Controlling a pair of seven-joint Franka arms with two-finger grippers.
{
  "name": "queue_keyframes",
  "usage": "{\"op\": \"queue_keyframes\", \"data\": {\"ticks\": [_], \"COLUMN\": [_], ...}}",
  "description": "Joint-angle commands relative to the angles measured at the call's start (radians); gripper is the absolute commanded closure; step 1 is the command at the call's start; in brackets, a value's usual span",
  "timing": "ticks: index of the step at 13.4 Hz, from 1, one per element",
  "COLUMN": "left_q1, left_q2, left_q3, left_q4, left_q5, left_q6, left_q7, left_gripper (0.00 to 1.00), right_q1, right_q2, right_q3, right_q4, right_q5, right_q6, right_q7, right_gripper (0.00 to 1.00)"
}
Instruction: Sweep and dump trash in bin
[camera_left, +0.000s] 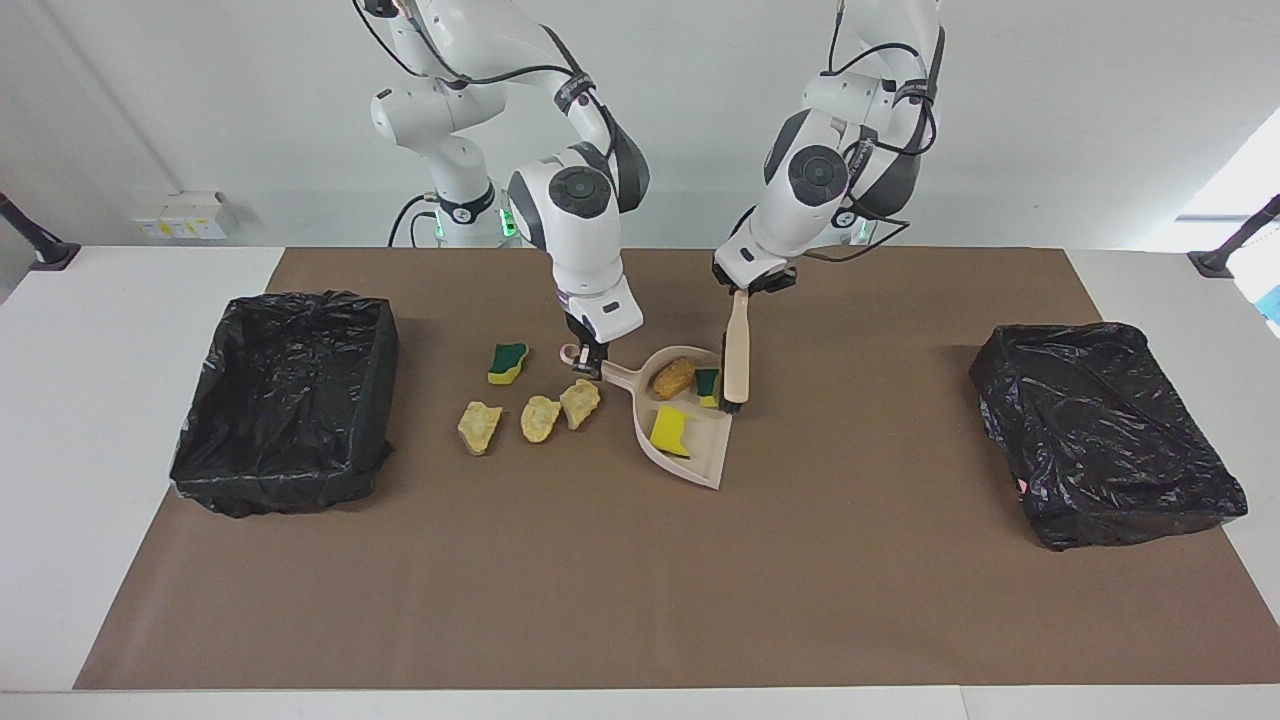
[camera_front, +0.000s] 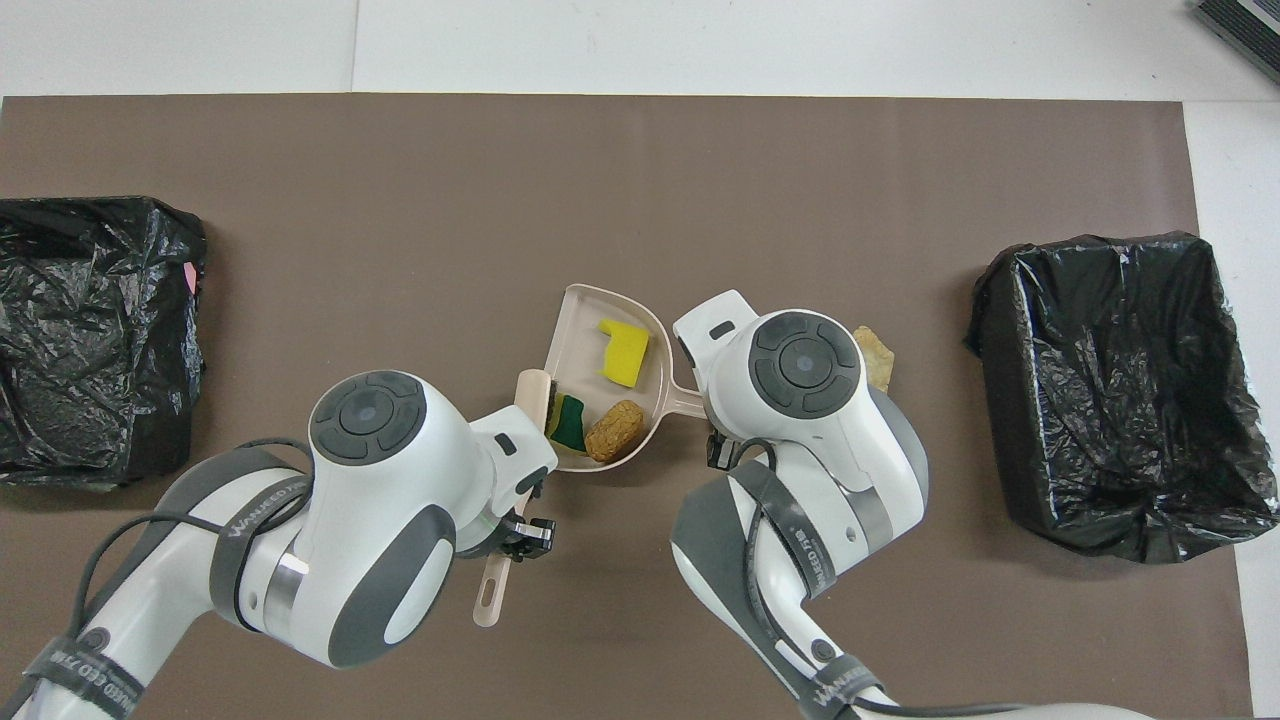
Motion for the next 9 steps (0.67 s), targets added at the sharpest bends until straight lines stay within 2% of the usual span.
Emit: {"op": "queue_keyframes", "data": {"ticks": [1,9], "left_q1": [-0.055,-0.070], "left_q2": [-0.095,-0.112], "left_q3": [0.012,0.007], "left_q4": [-0.082,-0.036], "left_q5": [0.007,0.007], "left_q6": [-0.046,-0.354], "left_q7": [-0.019,-0.017], "left_gripper": [1.00,1.00], "right_q1": [0.000,0.000], "right_q2": [0.004,0.006], "right_q3": [0.001,0.001], "right_q4": [-0.006,-0.006], "right_q5": [0.022,0.022], "right_q6": [0.023,0.028], "right_q7": [-0.023,-0.019], "right_gripper": [1.00,1.00]}}
